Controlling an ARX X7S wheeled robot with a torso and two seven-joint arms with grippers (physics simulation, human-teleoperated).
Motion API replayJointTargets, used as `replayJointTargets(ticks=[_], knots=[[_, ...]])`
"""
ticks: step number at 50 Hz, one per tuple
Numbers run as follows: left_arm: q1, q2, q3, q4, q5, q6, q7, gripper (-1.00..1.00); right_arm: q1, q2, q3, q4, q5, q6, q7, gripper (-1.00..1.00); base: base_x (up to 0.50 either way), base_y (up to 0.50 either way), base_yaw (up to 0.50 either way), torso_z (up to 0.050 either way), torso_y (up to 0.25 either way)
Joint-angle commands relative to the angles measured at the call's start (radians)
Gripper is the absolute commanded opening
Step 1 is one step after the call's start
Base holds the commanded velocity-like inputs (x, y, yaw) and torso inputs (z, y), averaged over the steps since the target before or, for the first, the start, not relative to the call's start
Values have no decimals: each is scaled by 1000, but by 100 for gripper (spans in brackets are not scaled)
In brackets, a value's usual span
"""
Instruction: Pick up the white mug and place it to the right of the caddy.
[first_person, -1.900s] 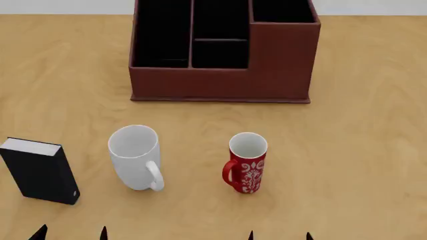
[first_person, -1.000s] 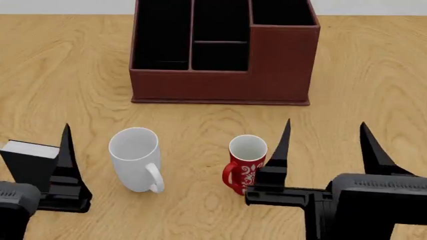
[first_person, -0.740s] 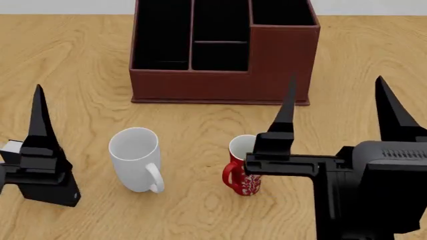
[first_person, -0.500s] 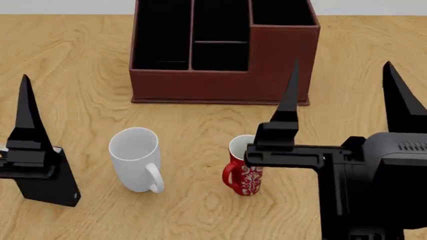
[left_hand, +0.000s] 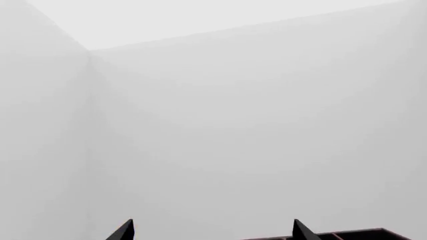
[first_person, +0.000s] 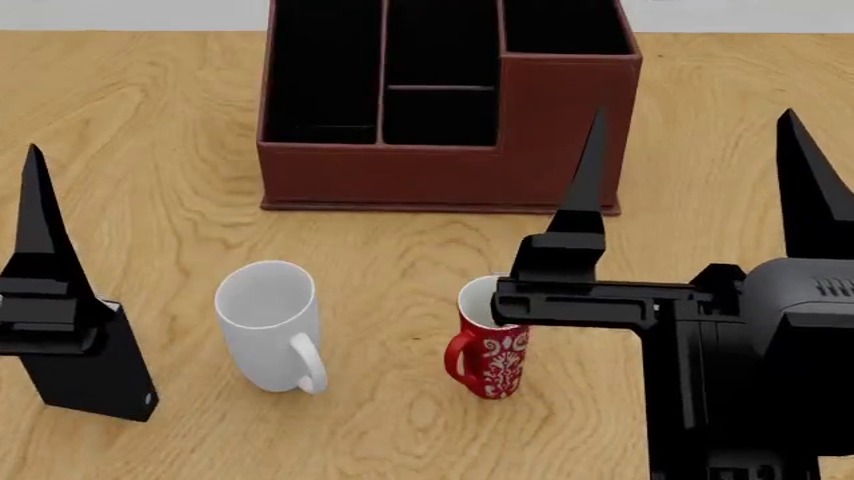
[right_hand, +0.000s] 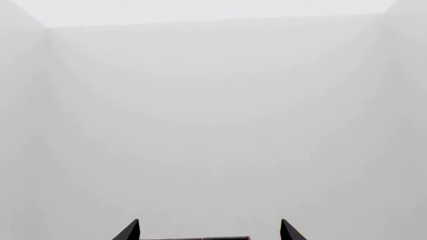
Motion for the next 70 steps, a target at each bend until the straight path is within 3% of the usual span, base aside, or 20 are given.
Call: replayJointTargets(ticks=[1, 70], knots=[[0, -8, 3, 11, -5, -7, -8, 100, -4, 5, 3, -7, 12, -6, 7, 100, 207, 0, 0, 0, 0], [-15, -45, 68, 54, 0, -42, -63, 100, -79, 44, 30, -30, 72, -54, 37, 100, 208, 0, 0, 0, 0]])
